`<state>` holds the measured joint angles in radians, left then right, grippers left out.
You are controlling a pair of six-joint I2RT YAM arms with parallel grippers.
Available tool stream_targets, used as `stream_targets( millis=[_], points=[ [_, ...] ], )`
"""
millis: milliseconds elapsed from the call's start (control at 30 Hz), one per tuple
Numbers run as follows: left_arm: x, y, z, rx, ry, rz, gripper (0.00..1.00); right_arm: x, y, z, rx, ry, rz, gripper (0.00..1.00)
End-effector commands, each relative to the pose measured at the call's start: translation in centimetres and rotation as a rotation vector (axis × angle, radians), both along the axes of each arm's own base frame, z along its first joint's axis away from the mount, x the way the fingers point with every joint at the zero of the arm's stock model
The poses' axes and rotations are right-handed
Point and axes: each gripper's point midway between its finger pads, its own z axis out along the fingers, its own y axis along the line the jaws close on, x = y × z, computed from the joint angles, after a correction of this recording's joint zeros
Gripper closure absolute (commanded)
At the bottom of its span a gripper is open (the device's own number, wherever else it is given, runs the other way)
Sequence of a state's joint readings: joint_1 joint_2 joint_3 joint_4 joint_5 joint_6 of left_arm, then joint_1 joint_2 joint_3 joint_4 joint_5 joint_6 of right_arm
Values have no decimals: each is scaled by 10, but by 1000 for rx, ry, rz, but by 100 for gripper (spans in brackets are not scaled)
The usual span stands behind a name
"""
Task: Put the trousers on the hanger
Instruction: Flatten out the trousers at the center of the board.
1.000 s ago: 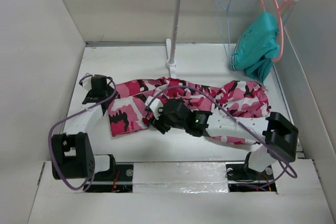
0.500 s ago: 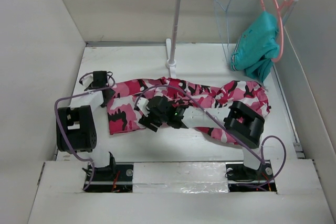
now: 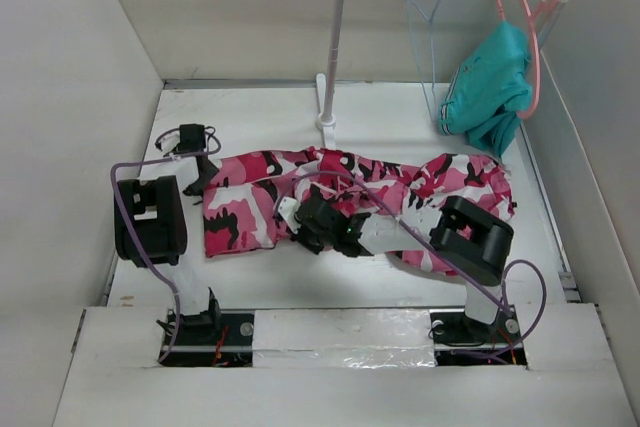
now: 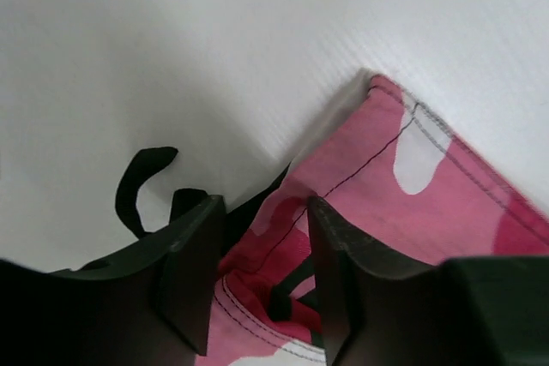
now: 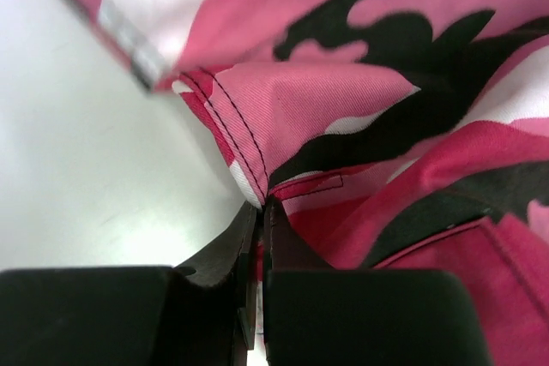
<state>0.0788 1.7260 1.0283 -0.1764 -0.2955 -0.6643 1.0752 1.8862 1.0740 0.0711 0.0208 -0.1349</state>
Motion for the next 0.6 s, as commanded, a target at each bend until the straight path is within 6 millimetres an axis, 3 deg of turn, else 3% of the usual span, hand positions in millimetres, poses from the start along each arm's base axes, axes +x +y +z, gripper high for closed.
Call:
stream_targets(
  millis=[0, 67, 133, 167, 233, 267, 433, 533, 567],
  points=[
    [0, -4, -3, 10, 44, -39, 61, -38, 5, 7, 50, 19, 37, 100],
    [2, -4, -7, 7, 51, -35, 62, -51, 6, 19, 90, 21, 45, 100],
    [5, -3, -10, 11, 56, -36, 63, -67, 3, 18, 91, 26, 53, 100],
    [10, -4, -10, 6, 54, -39, 75, -71, 2, 25, 106, 21, 50, 100],
    [21, -6, -7, -4, 21, -54, 95, -85, -5, 19, 94, 33, 57, 100],
    [32, -10, 0, -21, -8, -71, 100, -84, -9, 18, 89, 27, 44, 100],
    [78, -14, 34, -10, -118, -121, 100, -105, -15, -2, 104, 107, 30, 100],
    [103, -5, 58, 41, -146, -125, 100, -123, -4, -10, 93, 136, 68, 100],
    [116, 2, 73, 51, -174, -114, 100, -131, 6, -4, 101, 131, 87, 100]
  ],
)
